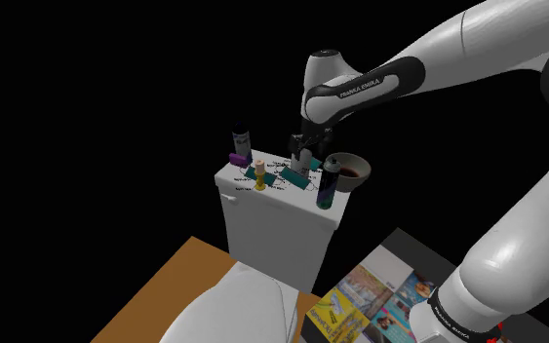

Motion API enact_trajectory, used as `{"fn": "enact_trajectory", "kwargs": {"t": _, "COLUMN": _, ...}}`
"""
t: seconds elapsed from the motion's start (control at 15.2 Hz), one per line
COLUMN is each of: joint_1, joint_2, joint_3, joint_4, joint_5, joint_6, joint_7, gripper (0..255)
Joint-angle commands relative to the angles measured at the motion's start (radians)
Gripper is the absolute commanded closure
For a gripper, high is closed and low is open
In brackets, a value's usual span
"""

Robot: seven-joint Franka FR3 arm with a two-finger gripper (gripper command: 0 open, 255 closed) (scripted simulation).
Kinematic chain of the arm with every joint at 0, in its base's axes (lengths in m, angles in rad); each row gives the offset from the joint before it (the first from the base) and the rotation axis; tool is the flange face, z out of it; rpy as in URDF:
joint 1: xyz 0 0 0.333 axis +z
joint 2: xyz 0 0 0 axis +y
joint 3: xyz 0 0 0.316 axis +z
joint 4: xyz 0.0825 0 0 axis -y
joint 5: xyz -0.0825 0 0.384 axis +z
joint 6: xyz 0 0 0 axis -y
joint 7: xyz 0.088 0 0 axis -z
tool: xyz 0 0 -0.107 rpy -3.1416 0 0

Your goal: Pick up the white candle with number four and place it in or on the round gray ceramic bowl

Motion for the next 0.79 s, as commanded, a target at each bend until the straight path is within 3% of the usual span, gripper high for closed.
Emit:
{"fn": "enact_trajectory", "kwargs": {"t": 0.0, "joint_1": -0.008, "joint_2": 0.077, "joint_3": -0.004, "joint_4": 0.056, "joint_5": -0.036, "joint_6": 0.029, "joint_7": 0.046, "gripper": 0}}
{"fn": "enact_trajectory", "kwargs": {"t": 0.73, "joint_1": -0.012, "joint_2": 0.158, "joint_3": -0.014, "joint_4": 0.043, "joint_5": -0.067, "joint_6": 0.125, "joint_7": 0.071, "gripper": 0}}
